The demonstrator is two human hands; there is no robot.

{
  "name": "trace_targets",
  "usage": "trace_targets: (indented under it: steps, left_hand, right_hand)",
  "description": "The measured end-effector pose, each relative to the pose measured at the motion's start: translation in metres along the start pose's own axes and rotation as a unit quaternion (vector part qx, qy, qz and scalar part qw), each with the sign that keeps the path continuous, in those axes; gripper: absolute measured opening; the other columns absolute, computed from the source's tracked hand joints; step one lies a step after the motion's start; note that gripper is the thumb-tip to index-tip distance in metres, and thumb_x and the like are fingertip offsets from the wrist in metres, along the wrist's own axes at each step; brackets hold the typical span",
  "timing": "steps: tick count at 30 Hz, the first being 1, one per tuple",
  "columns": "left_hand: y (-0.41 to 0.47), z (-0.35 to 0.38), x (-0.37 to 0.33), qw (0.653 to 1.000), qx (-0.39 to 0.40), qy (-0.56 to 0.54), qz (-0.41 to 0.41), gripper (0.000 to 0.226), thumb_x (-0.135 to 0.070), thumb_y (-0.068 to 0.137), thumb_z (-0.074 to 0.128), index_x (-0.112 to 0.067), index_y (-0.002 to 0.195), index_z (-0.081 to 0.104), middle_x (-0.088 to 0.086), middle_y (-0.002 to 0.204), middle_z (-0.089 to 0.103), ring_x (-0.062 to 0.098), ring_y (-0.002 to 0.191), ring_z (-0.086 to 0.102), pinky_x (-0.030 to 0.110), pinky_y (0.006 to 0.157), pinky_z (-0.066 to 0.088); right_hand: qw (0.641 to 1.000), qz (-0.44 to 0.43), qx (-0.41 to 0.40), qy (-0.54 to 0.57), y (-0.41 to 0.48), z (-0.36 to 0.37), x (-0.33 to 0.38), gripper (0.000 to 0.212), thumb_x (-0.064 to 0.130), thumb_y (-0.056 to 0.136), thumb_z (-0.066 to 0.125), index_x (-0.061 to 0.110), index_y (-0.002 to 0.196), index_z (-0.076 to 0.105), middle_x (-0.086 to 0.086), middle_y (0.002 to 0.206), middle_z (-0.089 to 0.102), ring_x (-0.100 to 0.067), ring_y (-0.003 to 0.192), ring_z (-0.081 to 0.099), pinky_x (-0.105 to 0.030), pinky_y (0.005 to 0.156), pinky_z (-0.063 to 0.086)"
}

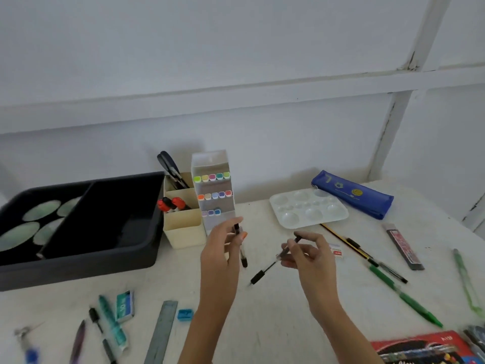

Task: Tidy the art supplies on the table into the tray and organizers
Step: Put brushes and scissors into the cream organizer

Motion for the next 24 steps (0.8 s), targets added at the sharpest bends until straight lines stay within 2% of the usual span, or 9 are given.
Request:
trace_targets:
  steps: [3, 6, 9, 13, 15, 17, 20, 21, 24]
  left_hand:
    - [0.01, -0.051, 0.002, 0.995, -0.086, 0.031, 0.028, 0.02, -0.009, 0.088, 0.06, -0.018, 0.106, 0.06, -0.015, 0.097, 0.061, -0.015, 0.093, 0.055, 0.0, 0.076, 0.042]
    - [0.019, -0.094, 0.009, 0.987, -0.152, 0.035, 0.039, 0.02, -0.006, 0.086, 0.063, -0.019, 0.101, 0.061, -0.008, 0.089, 0.065, -0.005, 0.088, 0.06, 0.005, 0.075, 0.046]
    - [0.025, -0.124, 0.015, 0.98, -0.188, 0.033, 0.046, 0.023, -0.002, 0.085, 0.064, -0.02, 0.099, 0.06, -0.016, 0.089, 0.063, 0.0, 0.088, 0.063, 0.008, 0.073, 0.049]
    - [0.031, -0.141, 0.022, 0.979, -0.192, 0.031, 0.054, 0.021, 0.0, 0.085, 0.065, -0.016, 0.098, 0.061, -0.02, 0.09, 0.061, -0.008, 0.087, 0.061, 0.003, 0.071, 0.044]
    - [0.034, -0.143, 0.026, 0.981, -0.186, 0.023, 0.049, 0.021, -0.001, 0.085, 0.064, -0.017, 0.098, 0.061, -0.018, 0.09, 0.062, -0.007, 0.088, 0.062, 0.002, 0.071, 0.044]
    - [0.037, -0.143, 0.03, 0.983, -0.176, 0.018, 0.049, 0.02, -0.002, 0.085, 0.064, -0.017, 0.098, 0.062, -0.016, 0.09, 0.063, -0.002, 0.087, 0.063, 0.004, 0.072, 0.045]
    - [0.043, -0.141, 0.038, 0.986, -0.163, 0.011, 0.034, 0.021, -0.003, 0.086, 0.065, -0.02, 0.098, 0.062, -0.015, 0.091, 0.065, 0.0, 0.087, 0.063, 0.006, 0.074, 0.046]
    - [0.046, -0.14, 0.04, 0.987, -0.16, 0.012, 0.03, 0.021, -0.004, 0.086, 0.065, -0.021, 0.098, 0.062, -0.017, 0.091, 0.064, -0.001, 0.088, 0.063, 0.006, 0.075, 0.045]
    - [0.054, -0.137, 0.044, 0.987, -0.156, 0.021, 0.028, 0.022, -0.006, 0.085, 0.065, -0.024, 0.098, 0.061, -0.022, 0.091, 0.061, -0.01, 0.09, 0.059, 0.002, 0.076, 0.043]
  right_hand:
    - [0.999, -0.024, 0.019, -0.013, -0.002, 0.042, 0.009, 0.012, 0.011, 0.088, 0.064, 0.013, 0.098, 0.059, -0.011, 0.08, 0.07, -0.019, 0.069, 0.07, -0.032, 0.068, 0.059]
    - [0.996, -0.085, 0.03, -0.026, -0.001, 0.081, 0.031, 0.011, 0.013, 0.085, 0.068, 0.012, 0.094, 0.062, -0.005, 0.076, 0.071, -0.017, 0.071, 0.07, -0.03, 0.068, 0.058]
    - [0.989, -0.143, 0.014, -0.028, 0.0, 0.114, 0.053, 0.01, 0.015, 0.083, 0.07, 0.018, 0.086, 0.061, -0.002, 0.078, 0.07, -0.016, 0.072, 0.069, -0.024, 0.066, 0.057]
    - [0.97, -0.234, 0.008, -0.071, -0.002, 0.156, 0.064, 0.01, 0.015, 0.084, 0.069, 0.012, 0.089, 0.061, 0.005, 0.082, 0.068, -0.007, 0.074, 0.066, -0.014, 0.071, 0.052]
    - [0.958, -0.259, 0.031, -0.119, -0.002, 0.177, 0.057, 0.009, 0.012, 0.085, 0.068, 0.009, 0.09, 0.061, 0.005, 0.081, 0.066, -0.004, 0.073, 0.063, -0.005, 0.069, 0.047]
    - [0.94, -0.276, 0.067, -0.187, 0.0, 0.195, 0.044, 0.008, 0.01, 0.087, 0.065, 0.007, 0.094, 0.063, 0.002, 0.084, 0.066, -0.004, 0.074, 0.06, -0.005, 0.07, 0.045]
    - [0.912, -0.258, 0.115, -0.297, 0.004, 0.213, 0.02, 0.018, 0.009, 0.088, 0.063, 0.007, 0.106, 0.066, -0.006, 0.099, 0.069, -0.01, 0.083, 0.061, -0.022, 0.08, 0.053]
    - [0.91, -0.243, 0.123, -0.312, 0.005, 0.214, 0.014, 0.021, 0.008, 0.089, 0.062, 0.007, 0.11, 0.066, -0.006, 0.103, 0.068, -0.011, 0.086, 0.061, -0.024, 0.082, 0.054]
    - [0.912, -0.216, 0.135, -0.322, 0.006, 0.211, 0.005, 0.034, 0.005, 0.089, 0.06, 0.011, 0.123, 0.059, -0.003, 0.115, 0.064, -0.005, 0.09, 0.056, -0.012, 0.08, 0.046]
Point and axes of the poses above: each hand's wrist, its own y-axis towards the middle knuckle, its own z-axis out of the palm, x = y × z, the point moved 8 cm from there along y, towards the middle knuckle
